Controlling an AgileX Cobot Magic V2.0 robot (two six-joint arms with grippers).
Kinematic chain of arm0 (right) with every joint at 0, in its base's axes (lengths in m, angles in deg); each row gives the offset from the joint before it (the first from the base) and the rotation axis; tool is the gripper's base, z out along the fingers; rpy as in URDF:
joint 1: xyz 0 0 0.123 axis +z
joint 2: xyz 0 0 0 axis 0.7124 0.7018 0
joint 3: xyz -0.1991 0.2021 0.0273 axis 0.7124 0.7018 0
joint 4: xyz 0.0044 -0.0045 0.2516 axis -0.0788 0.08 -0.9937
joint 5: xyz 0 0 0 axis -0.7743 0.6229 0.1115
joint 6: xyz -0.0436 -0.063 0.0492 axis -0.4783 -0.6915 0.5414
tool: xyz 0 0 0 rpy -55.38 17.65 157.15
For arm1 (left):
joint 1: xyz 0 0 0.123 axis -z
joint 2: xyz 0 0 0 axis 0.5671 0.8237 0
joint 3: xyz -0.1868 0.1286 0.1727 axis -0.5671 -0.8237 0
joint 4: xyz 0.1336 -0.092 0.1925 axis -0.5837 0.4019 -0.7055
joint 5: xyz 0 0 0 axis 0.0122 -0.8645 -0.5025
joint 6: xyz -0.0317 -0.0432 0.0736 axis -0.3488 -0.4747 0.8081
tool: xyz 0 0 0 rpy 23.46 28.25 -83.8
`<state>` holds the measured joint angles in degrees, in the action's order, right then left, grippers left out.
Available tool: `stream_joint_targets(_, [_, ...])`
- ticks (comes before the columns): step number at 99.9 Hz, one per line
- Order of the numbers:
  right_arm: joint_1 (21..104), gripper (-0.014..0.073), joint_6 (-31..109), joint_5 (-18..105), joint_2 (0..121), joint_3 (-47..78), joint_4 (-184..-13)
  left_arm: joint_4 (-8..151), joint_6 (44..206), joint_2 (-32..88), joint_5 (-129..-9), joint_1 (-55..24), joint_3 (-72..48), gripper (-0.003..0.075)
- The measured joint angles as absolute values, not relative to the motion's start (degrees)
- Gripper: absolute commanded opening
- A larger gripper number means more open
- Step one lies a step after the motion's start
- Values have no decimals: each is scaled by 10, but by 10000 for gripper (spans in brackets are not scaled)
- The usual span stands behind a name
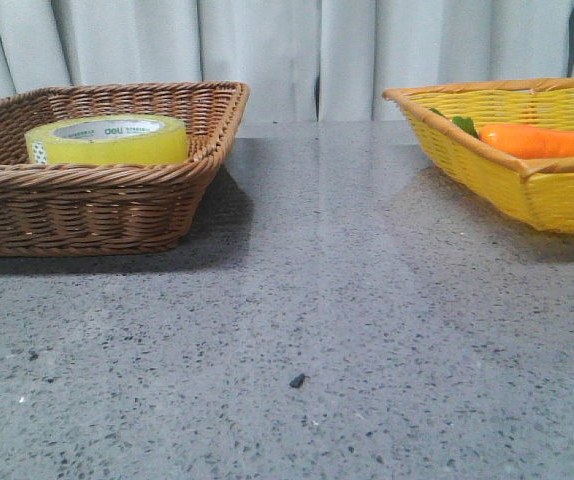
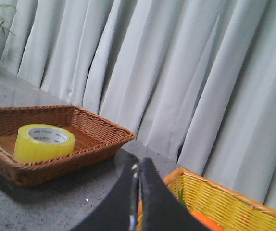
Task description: Transfer tape with both arms
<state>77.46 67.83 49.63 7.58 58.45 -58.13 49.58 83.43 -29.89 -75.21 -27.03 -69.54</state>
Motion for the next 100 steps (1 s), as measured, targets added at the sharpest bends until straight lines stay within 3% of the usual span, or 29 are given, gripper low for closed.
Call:
stream_joint_targets(54, [493, -74, 647, 666, 46, 769, -788, 496, 834, -299, -752, -270, -695, -21])
stream_joint_targets(100, [432, -74, 647, 445, 16, 769, -809, 496, 834, -299, -752, -270, -695, -21])
